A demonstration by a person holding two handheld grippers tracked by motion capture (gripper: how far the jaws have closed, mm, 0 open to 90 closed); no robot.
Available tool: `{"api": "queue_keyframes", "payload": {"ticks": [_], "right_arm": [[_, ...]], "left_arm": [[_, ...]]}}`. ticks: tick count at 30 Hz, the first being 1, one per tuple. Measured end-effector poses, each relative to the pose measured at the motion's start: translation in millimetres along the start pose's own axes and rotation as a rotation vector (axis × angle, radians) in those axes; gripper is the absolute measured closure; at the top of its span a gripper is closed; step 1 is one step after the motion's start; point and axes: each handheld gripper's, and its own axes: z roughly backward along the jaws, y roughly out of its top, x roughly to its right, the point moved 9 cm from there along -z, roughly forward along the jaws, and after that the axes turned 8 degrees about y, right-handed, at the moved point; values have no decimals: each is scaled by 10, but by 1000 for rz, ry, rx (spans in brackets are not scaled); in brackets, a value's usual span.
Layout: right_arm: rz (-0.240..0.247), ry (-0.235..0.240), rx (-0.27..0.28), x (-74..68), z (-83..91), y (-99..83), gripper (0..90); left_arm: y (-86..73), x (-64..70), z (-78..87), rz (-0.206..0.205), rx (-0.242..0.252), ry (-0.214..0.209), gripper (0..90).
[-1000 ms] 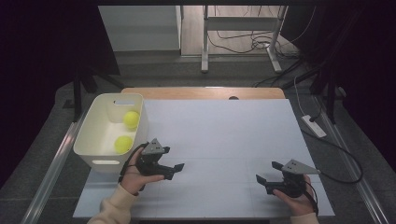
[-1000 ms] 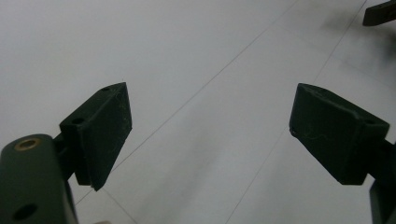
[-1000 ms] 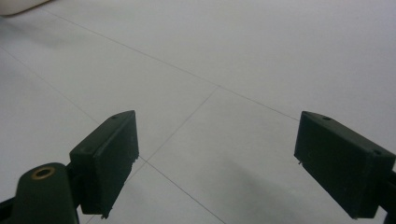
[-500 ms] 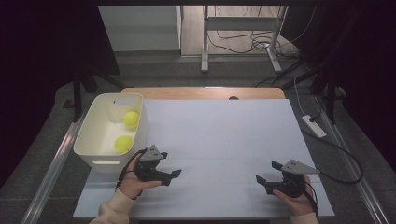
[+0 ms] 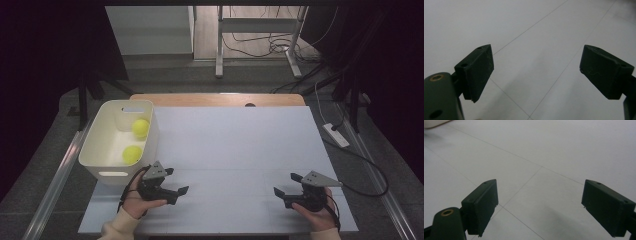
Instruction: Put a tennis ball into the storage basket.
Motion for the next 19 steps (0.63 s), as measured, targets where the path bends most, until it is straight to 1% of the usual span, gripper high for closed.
{"api": "queue_keyframes", "payload": {"ticks": [6, 10, 19], "right_arm": [[2, 4, 1, -9, -6, 3, 137], [15, 10, 11, -24, 2, 20, 136], [13, 16, 10, -29, 4, 16, 136]], "left_arm": [[-23, -16, 4, 10, 2, 4, 131], [-21, -24, 0, 11, 3, 9, 130], [-12, -26, -7, 15, 10, 12, 130]]}}
